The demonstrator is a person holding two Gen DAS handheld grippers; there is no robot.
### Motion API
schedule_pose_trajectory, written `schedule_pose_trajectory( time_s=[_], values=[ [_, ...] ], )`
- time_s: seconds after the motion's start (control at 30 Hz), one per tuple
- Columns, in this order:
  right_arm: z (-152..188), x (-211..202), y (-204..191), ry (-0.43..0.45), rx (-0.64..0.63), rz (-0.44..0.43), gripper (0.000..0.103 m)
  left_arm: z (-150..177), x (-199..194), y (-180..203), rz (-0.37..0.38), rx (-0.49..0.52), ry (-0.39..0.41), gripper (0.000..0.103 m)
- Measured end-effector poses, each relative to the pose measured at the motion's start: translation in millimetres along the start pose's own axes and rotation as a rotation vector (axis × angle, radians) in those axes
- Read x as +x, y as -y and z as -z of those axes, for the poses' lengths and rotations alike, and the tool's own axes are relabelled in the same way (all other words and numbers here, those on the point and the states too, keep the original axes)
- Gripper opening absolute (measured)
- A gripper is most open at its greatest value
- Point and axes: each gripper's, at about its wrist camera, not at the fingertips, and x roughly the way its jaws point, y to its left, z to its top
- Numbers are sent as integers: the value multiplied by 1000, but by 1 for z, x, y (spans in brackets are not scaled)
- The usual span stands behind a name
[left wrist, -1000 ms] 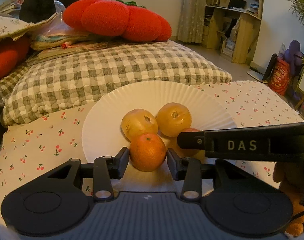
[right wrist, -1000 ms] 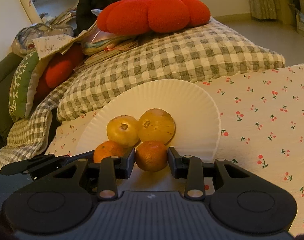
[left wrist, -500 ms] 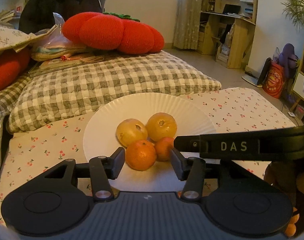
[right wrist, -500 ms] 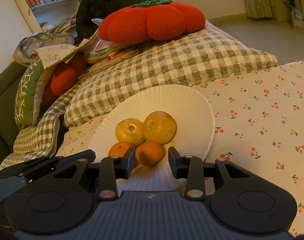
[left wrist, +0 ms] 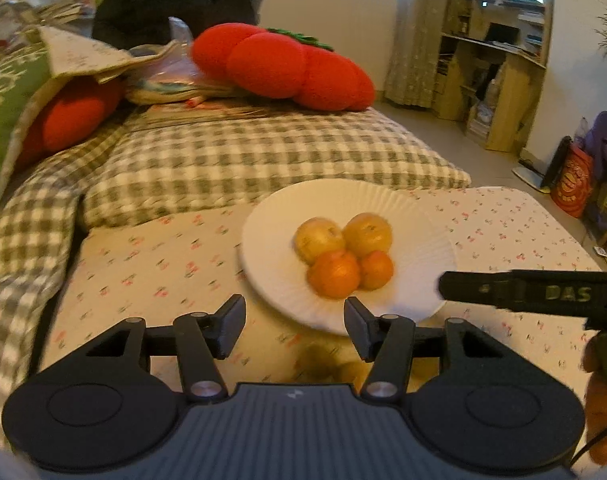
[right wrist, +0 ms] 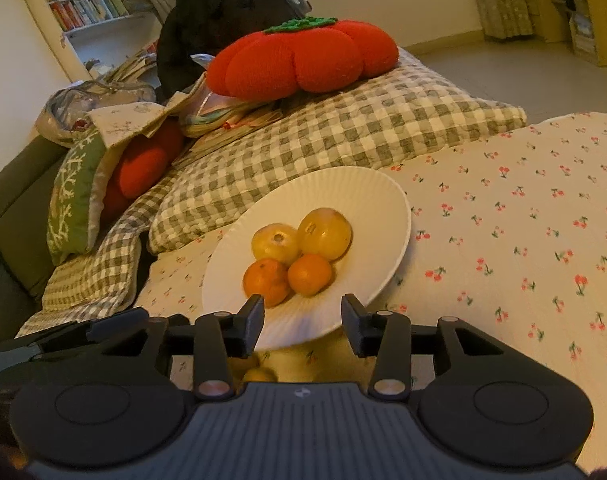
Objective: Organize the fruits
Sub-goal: 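Open both grippers to release the tangerines onto the plate, then grasp a small yellow citrus with the left gripper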
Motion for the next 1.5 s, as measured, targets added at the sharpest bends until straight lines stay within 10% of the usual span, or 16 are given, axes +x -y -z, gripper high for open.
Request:
schedule_pose_trajectory(
  time_s=[0.77, 1.5],
  values=[
    [54, -61, -14, 33, -99, 30, 55, 37, -46, -7, -25, -124, -127, 62],
    [81, -34, 1, -28, -162, 67, 66, 61, -18, 1, 5, -123, -252, 75]
  ],
)
